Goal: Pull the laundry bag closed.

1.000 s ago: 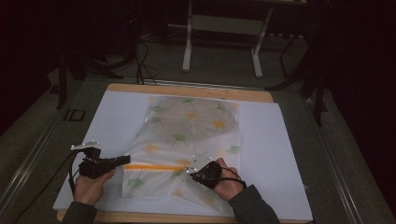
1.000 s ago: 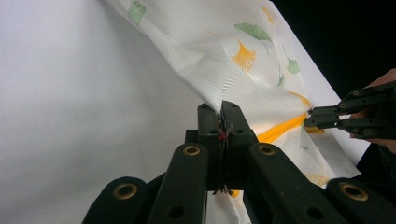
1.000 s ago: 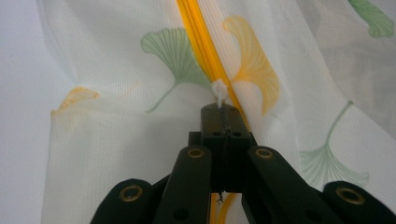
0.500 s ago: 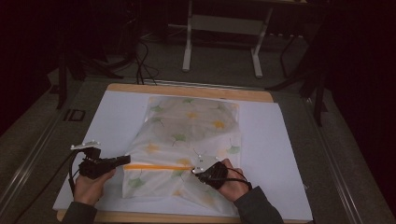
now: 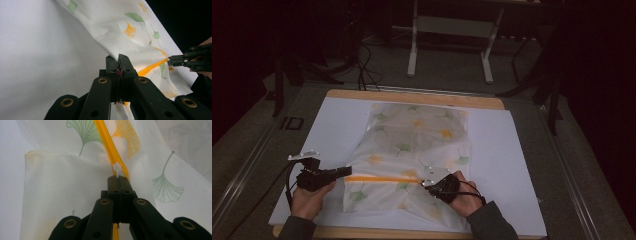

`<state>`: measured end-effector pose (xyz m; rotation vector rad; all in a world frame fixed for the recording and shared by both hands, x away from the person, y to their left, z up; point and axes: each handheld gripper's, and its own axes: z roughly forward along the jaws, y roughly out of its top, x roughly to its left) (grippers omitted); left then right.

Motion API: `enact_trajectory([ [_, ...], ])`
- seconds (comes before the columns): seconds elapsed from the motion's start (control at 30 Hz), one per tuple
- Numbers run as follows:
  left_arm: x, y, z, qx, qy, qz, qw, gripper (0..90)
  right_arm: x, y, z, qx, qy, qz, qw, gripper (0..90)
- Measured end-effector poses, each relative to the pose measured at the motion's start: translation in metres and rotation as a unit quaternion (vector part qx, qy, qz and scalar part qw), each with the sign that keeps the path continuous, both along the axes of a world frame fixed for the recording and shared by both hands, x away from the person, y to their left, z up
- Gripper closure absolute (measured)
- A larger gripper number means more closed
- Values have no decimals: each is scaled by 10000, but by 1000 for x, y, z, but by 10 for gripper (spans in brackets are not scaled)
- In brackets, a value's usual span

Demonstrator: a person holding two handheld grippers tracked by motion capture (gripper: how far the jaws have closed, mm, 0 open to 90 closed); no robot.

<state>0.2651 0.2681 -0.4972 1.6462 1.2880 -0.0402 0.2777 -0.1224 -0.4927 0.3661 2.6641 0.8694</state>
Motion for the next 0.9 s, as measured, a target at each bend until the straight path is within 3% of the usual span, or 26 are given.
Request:
enact_trajectory([
  [0.9, 0, 0, 0, -1, 1, -15, 10000, 890, -4, -23, 4, 9, -9, -184, 9998, 900],
])
